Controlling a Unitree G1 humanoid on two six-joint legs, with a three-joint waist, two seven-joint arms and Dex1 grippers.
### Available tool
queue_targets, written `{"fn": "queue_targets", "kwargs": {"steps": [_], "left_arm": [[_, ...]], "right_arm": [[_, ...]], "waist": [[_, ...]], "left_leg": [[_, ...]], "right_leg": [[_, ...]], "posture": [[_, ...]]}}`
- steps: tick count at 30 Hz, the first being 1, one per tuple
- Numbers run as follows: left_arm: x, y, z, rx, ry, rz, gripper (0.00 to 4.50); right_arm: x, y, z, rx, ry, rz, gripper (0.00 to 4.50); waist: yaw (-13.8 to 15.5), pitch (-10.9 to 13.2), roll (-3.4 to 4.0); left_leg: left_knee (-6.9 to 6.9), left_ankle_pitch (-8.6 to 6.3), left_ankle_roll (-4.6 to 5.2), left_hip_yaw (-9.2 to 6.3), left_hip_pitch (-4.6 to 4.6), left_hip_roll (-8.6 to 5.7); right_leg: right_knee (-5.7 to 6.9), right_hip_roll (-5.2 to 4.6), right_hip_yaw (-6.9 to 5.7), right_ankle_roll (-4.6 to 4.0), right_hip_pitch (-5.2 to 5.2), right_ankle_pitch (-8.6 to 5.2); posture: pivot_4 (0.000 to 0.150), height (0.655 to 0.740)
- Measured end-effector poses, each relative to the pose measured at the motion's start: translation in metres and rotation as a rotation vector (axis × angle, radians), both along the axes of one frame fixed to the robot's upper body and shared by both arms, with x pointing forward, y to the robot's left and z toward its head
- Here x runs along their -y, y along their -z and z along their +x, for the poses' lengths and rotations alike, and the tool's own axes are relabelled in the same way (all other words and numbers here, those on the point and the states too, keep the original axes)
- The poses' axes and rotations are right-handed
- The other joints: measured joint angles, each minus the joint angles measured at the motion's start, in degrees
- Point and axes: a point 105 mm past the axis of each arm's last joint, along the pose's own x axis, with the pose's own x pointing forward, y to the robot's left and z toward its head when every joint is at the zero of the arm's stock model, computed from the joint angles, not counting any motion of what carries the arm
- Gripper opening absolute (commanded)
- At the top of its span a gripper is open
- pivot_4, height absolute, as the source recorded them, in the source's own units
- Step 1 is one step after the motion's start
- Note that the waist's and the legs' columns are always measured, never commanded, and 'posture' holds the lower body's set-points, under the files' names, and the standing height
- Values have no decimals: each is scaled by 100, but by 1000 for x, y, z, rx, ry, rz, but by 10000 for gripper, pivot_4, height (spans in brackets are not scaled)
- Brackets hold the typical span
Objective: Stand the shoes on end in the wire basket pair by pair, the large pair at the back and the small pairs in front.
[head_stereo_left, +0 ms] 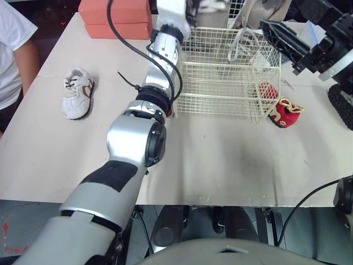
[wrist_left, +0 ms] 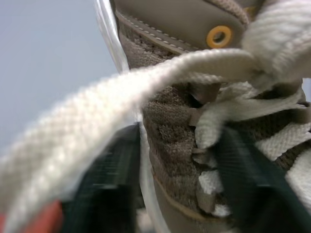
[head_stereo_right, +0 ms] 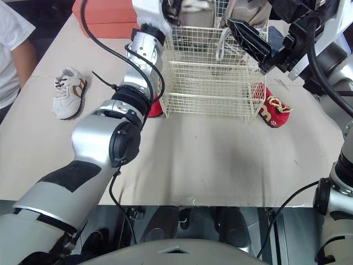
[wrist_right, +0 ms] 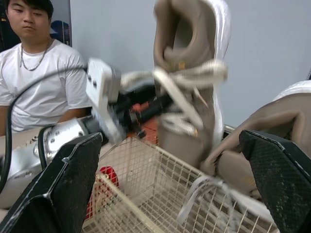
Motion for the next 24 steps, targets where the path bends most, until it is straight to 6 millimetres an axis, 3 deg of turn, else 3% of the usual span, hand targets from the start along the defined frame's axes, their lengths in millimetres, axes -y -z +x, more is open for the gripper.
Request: {"fn": "queue_targets", "kwargs": {"steps": [1,2,7,13,19,24], "left_arm": [[2,2,0,-5,21,10,43926],[2,6,-1,-11,38,20,44837],[13,21,-6,-17,133,94,44837],[13,26,-15,23,185,153,44837],[0,28,-28,50,207,204,44837],[-20,42,-48,-21,228,237,44837]], "right_arm": [[0,0,0,0,0,0,45000],[0,0,0,0,-1,-1,45000],[0,0,0,2,-7,-2,45000],[0,0,-1,3,-9,2,45000],[3,9,1,-27,2,0,45000],[10,10,0,-33,20,1,45000]], "waist": [[6,0,0],[6,0,0],[-10,0,0],[-9,-1,2],[-32,-2,4],[-36,-3,6]], "left_leg": [[0,0,0,-2,0,0],[1,0,0,-4,0,0],[3,0,0,-3,-1,1],[3,0,0,-4,-2,2],[2,0,0,-4,0,8],[3,0,-1,-5,0,11]], "right_leg": [[0,0,-2,0,0,0],[1,0,-3,0,0,0],[1,1,-1,0,0,0],[2,0,1,0,0,0],[3,1,10,0,-1,0],[3,1,24,0,-1,0]], "posture": [[1500,7400],[1500,7400],[1500,7400],[1500,7400],[1500,7400],[1500,7400]]}}
